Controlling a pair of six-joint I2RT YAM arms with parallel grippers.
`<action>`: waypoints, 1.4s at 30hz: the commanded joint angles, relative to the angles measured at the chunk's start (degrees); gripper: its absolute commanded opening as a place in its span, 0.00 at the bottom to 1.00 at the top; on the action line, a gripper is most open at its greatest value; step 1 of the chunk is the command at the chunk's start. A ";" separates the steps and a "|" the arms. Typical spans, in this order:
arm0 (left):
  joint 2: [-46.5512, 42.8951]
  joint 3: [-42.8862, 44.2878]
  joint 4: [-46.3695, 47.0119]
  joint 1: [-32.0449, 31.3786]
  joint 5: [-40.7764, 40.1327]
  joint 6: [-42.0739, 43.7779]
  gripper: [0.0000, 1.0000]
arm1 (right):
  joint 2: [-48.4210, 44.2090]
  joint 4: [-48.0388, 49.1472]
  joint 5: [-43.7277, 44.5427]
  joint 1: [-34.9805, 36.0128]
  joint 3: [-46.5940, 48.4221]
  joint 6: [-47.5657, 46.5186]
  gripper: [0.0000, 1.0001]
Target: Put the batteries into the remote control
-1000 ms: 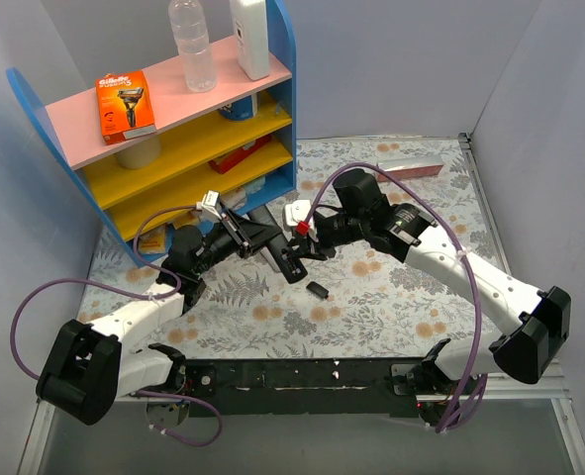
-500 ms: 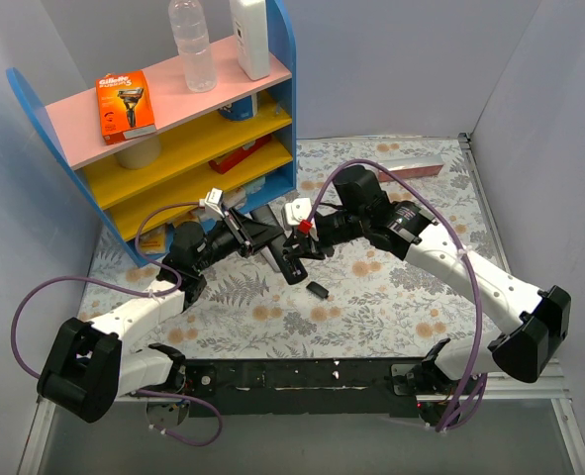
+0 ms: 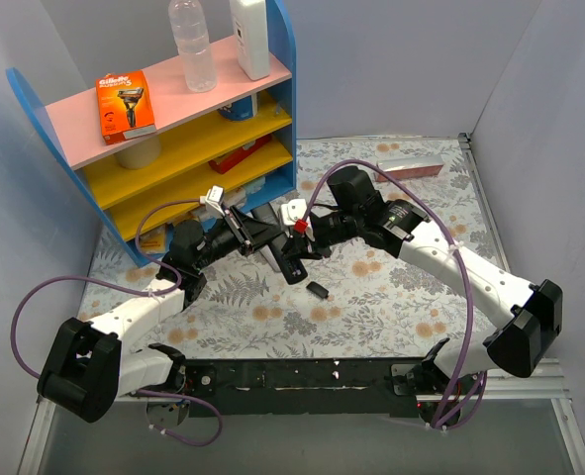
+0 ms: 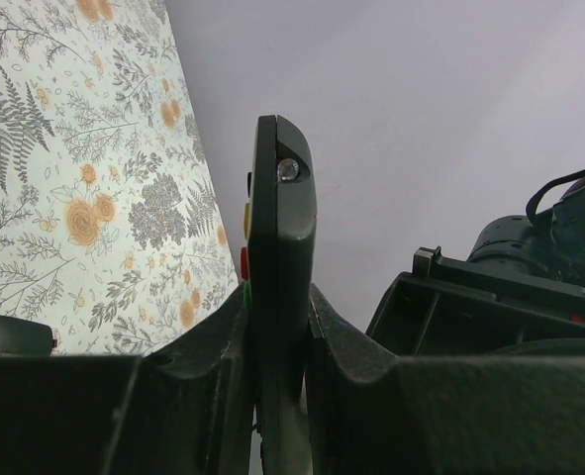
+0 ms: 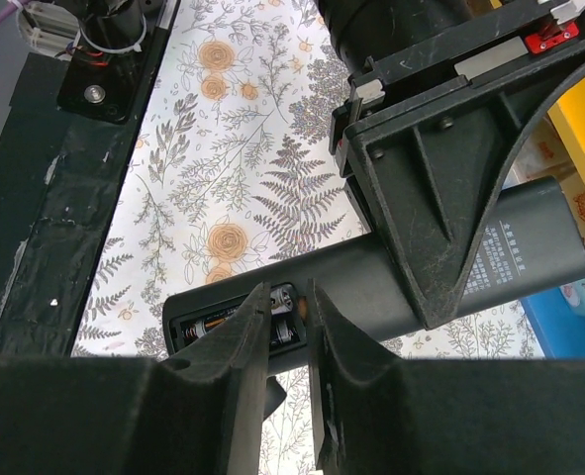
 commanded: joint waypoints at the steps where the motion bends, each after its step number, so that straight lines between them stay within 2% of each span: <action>1: -0.25 2.47 1.87 0.17 1.05 -0.14 0.00 | 0.43 -0.45 -1.02 -0.16 0.53 0.11 0.26; 10: -0.17 2.12 7.58 0.08 -0.61 -4.35 0.00 | 0.00 -2.21 -0.66 -0.07 -3.15 -0.59 0.19; 17: -0.08 2.91 10.49 0.52 -2.11 -6.12 0.00 | -0.97 -3.61 -0.05 -0.16 -6.50 -0.68 0.18; 22: -0.17 3.61 10.13 0.60 -1.67 -2.87 0.00 | -0.62 -4.14 0.74 -0.16 -8.17 0.11 0.19; 27: -1.57 0.72 15.92 0.52 -0.44 0.12 0.00 | 0.34 -2.21 3.38 -0.24 -9.32 4.24 0.20; 30: -1.92 -0.60 17.87 0.52 0.88 1.96 0.00 | 0.87 -0.72 2.07 -0.24 -8.18 6.96 0.22; 33: -2.80 -2.18 14.63 0.52 0.27 5.39 0.00 | 0.18 2.79 -0.66 -0.16 -6.07 10.72 0.25; 38: -3.77 -4.20 6.55 0.52 -3.50 13.55 0.00 | -2.55 11.58 -0.84 -0.07 -4.57 17.51 0.35; 40: -3.77 -5.43 5.48 0.52 -4.48 15.06 0.00 | -3.87 14.22 -0.32 -0.16 -4.31 19.62 0.41; 42: -3.42 -6.05 5.39 0.60 -6.06 15.85 0.00 | -5.19 15.36 0.74 -0.16 -4.31 20.59 0.43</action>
